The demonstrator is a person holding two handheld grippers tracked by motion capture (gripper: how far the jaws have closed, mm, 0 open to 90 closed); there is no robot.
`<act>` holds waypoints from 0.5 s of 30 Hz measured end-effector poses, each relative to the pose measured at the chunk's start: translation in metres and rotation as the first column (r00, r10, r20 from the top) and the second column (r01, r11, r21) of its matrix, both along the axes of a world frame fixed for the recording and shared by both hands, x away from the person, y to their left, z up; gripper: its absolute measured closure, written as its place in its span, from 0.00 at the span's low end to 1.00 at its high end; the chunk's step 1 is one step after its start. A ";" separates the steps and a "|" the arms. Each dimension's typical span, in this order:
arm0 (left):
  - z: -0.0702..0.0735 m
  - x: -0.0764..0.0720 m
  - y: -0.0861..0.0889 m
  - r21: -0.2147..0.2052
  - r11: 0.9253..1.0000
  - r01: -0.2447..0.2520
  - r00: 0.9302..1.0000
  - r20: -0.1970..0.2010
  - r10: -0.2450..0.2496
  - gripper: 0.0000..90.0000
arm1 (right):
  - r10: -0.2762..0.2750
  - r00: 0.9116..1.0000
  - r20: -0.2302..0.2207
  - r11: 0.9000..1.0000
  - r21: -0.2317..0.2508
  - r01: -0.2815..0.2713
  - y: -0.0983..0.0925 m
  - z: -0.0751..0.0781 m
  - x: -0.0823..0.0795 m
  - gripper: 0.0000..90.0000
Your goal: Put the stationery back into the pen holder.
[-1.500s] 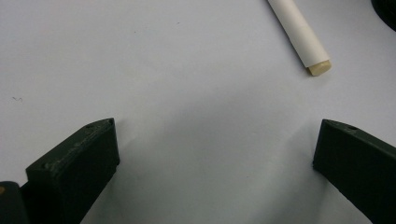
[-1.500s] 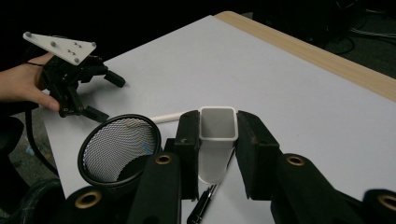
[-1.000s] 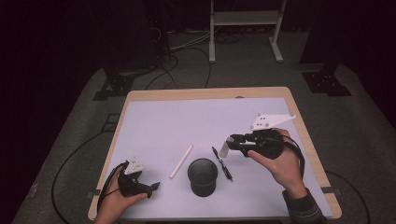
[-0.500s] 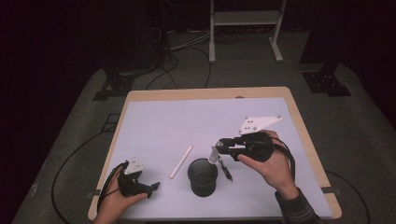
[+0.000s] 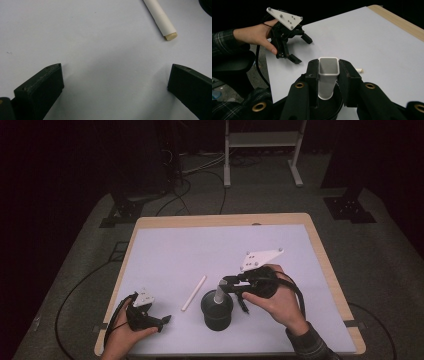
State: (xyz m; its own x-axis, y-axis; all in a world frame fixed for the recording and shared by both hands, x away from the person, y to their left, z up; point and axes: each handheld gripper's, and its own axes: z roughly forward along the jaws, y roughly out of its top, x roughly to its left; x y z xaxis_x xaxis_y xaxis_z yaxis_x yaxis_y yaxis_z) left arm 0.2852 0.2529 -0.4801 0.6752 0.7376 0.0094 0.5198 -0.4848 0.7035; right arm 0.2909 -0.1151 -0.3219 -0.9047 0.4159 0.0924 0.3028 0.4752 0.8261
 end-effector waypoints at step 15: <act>0.000 0.000 0.000 0.000 1.000 0.000 1.000 0.000 0.000 0.00 | 0.042 0.998 -0.036 0.998 -0.044 -0.044 0.021 -0.023 0.004 0.78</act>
State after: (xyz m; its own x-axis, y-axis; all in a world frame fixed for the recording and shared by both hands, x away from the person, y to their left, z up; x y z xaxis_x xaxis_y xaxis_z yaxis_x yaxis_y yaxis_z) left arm 0.2852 0.2528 -0.4802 0.6751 0.7376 0.0093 0.5196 -0.4844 0.7038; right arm 0.2953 -0.0946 -0.3449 -0.9184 0.3810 0.1068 0.3098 0.5244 0.7931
